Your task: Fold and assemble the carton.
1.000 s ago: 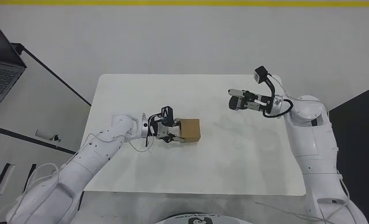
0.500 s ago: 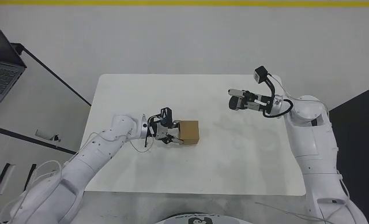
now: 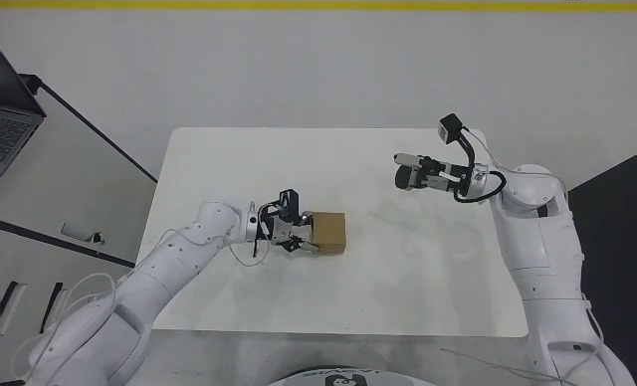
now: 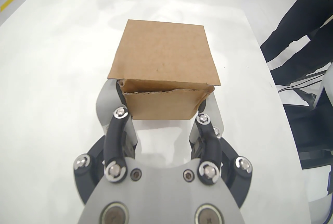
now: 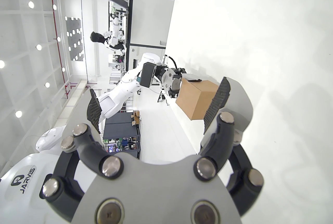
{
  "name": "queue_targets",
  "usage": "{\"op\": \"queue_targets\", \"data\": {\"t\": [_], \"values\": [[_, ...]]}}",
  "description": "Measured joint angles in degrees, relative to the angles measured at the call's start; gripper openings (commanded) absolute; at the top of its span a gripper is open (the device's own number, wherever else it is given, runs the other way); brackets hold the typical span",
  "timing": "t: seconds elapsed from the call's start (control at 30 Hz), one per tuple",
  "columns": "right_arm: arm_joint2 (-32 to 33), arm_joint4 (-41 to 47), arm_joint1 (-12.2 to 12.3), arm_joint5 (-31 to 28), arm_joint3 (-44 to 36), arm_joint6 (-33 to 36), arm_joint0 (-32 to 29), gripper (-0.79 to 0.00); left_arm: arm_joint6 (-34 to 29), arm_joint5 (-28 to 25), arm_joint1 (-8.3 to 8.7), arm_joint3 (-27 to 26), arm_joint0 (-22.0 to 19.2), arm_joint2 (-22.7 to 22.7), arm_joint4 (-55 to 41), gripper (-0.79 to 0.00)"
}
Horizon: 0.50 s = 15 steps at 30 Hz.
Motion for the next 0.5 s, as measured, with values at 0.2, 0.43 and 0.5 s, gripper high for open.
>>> {"op": "queue_targets", "data": {"t": [0.2,0.43,0.5], "values": [[0.00,0.00,0.00,0.00,0.00,0.00,0.00,0.000,1.79,0.11,-1.02,2.73,-0.73,1.42,1.09,-0.785],[0.00,0.00,0.00,0.00,0.00,0.00,0.00,0.000,3.66,-0.05,-2.15,5.53,-1.77,2.81,2.03,0.000],[0.00,0.00,0.00,0.00,0.00,0.00,0.00,0.000,4.32,-0.25,-2.40,6.20,-2.02,3.10,2.26,0.000]]}}
